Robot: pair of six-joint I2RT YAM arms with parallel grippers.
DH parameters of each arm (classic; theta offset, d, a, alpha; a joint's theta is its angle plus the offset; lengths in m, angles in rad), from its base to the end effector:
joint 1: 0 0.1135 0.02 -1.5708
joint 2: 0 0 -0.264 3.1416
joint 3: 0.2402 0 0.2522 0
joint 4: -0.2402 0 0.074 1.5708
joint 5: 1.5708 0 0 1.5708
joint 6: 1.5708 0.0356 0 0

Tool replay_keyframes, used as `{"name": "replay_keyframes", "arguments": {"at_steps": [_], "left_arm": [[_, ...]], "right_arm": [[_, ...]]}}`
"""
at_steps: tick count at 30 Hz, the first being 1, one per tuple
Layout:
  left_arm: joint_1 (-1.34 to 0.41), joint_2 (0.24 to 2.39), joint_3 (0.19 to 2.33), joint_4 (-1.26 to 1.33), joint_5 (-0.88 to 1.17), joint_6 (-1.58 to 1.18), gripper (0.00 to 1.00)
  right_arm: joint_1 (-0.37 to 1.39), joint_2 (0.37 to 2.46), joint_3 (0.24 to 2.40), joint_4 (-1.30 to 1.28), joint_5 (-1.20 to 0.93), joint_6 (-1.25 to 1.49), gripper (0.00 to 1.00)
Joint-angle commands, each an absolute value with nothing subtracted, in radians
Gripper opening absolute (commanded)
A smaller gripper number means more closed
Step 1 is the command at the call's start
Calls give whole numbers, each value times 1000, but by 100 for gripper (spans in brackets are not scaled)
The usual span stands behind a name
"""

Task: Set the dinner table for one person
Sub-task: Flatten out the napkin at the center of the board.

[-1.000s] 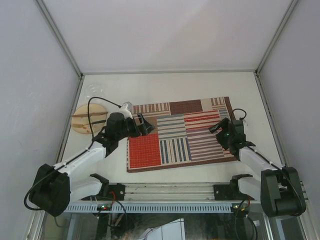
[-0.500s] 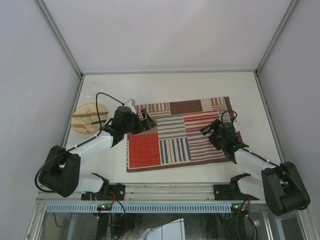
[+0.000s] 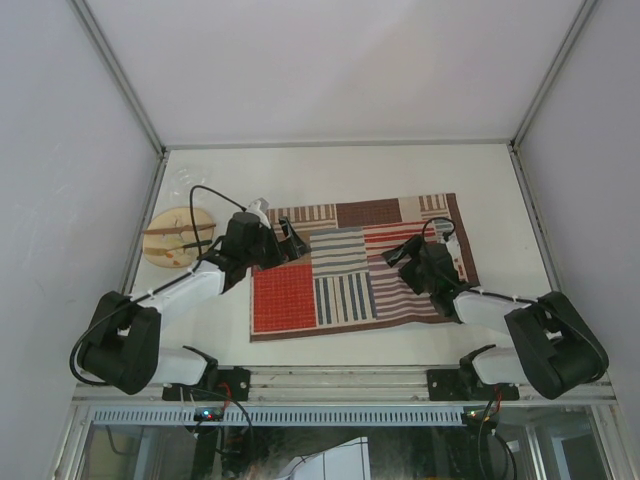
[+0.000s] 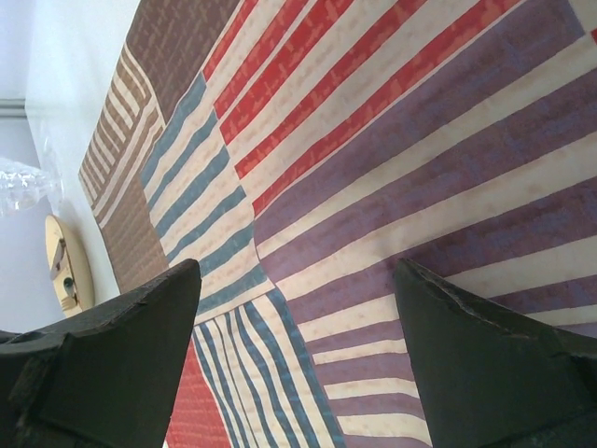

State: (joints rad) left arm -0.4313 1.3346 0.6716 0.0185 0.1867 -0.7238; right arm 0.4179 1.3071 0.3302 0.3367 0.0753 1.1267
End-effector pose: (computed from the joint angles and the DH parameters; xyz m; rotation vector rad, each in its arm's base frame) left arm 0.2474 -0.1211 0.2012 -0.2321 2.3240 -0.8191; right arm 0.2075 0.0892 0.1335 0.8460 2.1599 0.7499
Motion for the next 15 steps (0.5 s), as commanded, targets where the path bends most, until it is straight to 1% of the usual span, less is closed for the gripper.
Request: {"name": "replay_keyframes", "arguments": {"at_steps": [1,9,15], "left_arm": [[-417,1301,709,15,189,-721,100],[-388,1284,707,-6,194,-699,100],[-371,1274,695,-15,196,-687,100]], "right_arm": [[478,1385,330,283,37,1175,85],[541,1461,375,319,39,1207,84],[563,1439,401,267,76,1176,84]]}}
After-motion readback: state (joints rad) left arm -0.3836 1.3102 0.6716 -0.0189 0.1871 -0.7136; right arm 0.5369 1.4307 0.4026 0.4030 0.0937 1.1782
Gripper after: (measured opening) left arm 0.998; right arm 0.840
